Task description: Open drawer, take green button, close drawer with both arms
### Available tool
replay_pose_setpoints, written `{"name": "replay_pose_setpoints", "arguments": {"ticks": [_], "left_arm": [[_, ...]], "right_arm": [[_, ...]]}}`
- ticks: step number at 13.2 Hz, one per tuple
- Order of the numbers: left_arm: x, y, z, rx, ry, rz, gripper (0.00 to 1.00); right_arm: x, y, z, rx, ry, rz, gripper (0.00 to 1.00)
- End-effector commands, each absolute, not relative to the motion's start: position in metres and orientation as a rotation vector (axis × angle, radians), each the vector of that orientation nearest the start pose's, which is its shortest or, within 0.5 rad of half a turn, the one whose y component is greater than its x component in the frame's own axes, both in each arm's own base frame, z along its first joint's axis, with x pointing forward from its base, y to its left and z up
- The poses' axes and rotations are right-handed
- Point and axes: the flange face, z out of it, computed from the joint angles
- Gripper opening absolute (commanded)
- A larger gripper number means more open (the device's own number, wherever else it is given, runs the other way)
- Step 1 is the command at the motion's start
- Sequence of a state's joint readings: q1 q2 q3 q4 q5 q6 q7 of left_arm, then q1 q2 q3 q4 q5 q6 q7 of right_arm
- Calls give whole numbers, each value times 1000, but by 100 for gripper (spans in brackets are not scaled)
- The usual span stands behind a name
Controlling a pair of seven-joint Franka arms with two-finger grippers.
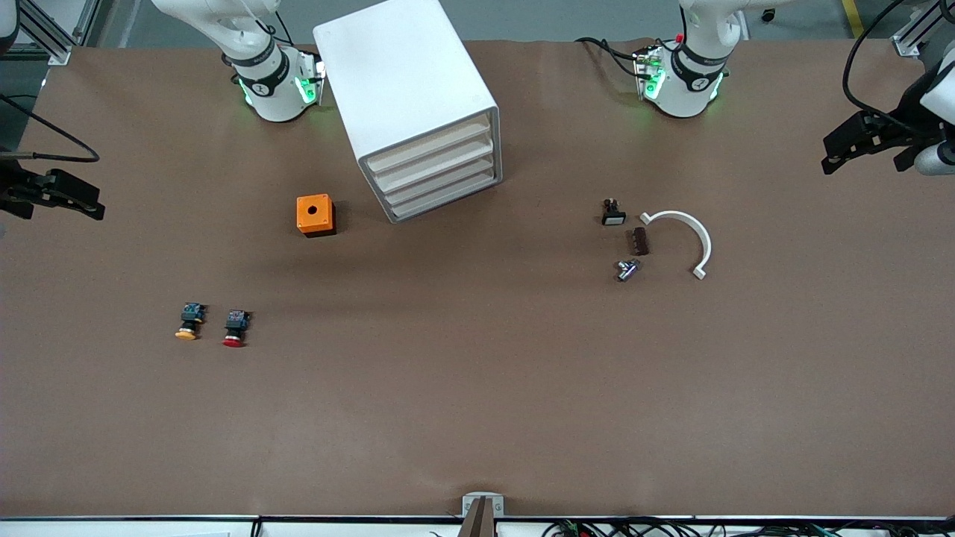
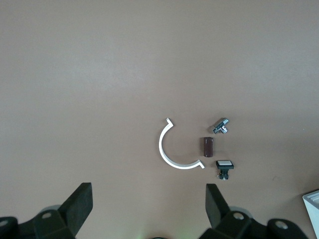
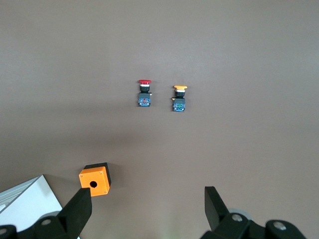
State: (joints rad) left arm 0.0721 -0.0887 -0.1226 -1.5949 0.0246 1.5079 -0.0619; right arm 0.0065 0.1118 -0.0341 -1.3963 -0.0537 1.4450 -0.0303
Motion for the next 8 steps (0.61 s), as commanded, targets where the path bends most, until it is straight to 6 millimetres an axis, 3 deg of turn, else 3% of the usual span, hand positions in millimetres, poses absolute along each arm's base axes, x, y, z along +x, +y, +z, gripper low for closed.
{"name": "replay_pose_setpoints", "arguments": {"ticks": [1, 3, 8], "left_arm": [[520, -27, 660, -3085, -18, 5, 100], [523, -25, 660, -3086, -23, 3, 100], [558, -27, 641, -3102, -13, 53, 100]], "right_arm": [[572, -22, 641, -3196, 27, 98, 100], [572, -22, 641, -3193, 26, 97, 100], [573, -19, 641, -3191, 24, 95, 100]]}}
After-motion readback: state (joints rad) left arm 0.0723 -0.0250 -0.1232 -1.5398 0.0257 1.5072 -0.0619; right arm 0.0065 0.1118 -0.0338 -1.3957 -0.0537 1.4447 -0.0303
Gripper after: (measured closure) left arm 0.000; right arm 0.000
